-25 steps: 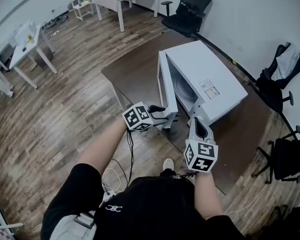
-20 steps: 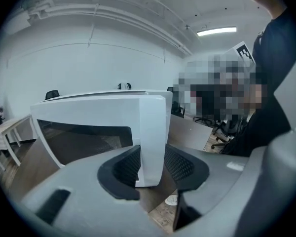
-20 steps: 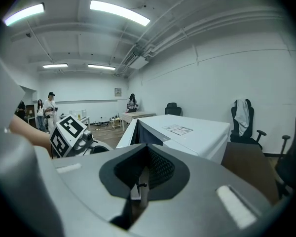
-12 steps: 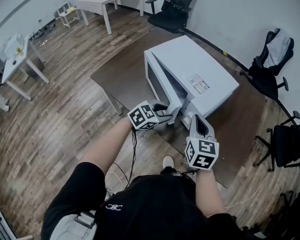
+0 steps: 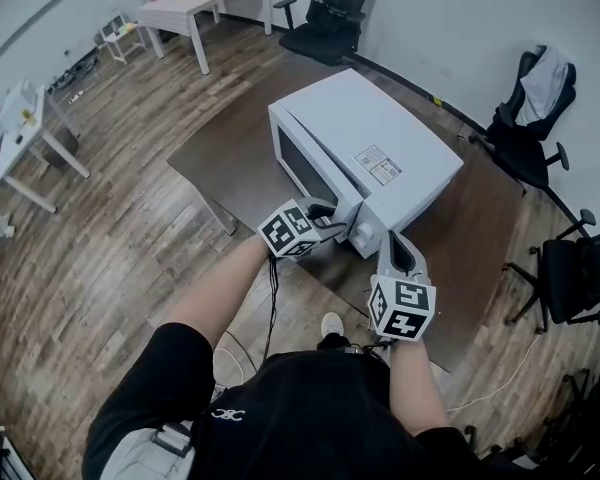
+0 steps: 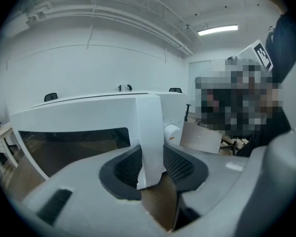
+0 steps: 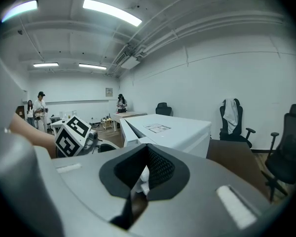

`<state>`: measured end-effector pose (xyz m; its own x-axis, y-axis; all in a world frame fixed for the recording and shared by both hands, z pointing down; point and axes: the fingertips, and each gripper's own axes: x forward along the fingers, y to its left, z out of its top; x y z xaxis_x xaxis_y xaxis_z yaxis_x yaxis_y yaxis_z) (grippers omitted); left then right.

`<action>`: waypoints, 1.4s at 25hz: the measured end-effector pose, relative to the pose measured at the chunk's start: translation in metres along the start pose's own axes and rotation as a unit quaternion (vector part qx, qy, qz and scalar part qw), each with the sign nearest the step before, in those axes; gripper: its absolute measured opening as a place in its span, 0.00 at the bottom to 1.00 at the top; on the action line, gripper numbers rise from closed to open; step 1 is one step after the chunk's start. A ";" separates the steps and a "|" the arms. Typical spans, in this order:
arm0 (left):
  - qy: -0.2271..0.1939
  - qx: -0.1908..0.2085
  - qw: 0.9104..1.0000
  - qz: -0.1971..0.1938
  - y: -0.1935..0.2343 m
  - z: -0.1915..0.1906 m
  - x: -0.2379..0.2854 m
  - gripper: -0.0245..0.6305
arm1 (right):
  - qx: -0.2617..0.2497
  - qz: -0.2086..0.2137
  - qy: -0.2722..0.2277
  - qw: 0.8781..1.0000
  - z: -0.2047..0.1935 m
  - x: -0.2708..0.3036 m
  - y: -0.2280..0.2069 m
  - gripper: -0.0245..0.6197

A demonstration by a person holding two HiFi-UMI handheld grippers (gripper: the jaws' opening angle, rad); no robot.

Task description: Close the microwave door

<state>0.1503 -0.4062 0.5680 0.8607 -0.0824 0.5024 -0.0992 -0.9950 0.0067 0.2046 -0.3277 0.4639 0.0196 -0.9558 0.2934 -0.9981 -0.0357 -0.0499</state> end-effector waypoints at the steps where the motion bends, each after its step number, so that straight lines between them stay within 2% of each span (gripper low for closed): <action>1: 0.000 -0.001 1.000 0.000 0.001 0.001 0.001 0.25 | 0.001 -0.001 0.000 1.000 0.000 -0.001 -0.002 0.05; 11: -0.002 -0.007 1.000 0.007 0.004 0.008 0.012 0.25 | 0.007 0.003 0.009 1.000 -0.009 0.001 -0.017 0.05; 16: -0.009 -0.019 1.000 0.019 0.008 0.012 0.018 0.25 | 0.006 0.012 0.014 1.000 -0.012 0.002 -0.015 0.05; 26: -0.014 -0.041 0.999 0.019 0.009 0.013 0.023 0.25 | 0.007 0.013 0.014 1.000 -0.014 0.001 -0.026 0.05; 31: -0.007 -0.080 0.996 0.044 0.011 0.013 0.020 0.26 | 0.003 0.024 0.010 1.000 -0.012 0.002 -0.019 0.05; 35: -0.030 -0.083 0.994 0.065 0.010 0.022 0.008 0.32 | 0.001 0.034 0.007 0.999 -0.009 0.004 -0.011 0.05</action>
<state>0.1676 -0.4177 0.5529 0.8628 -0.2169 0.4566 -0.2877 -0.9534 0.0907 0.2147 -0.3290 0.4741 -0.0489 -0.9520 0.3020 -0.9970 0.0282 -0.0725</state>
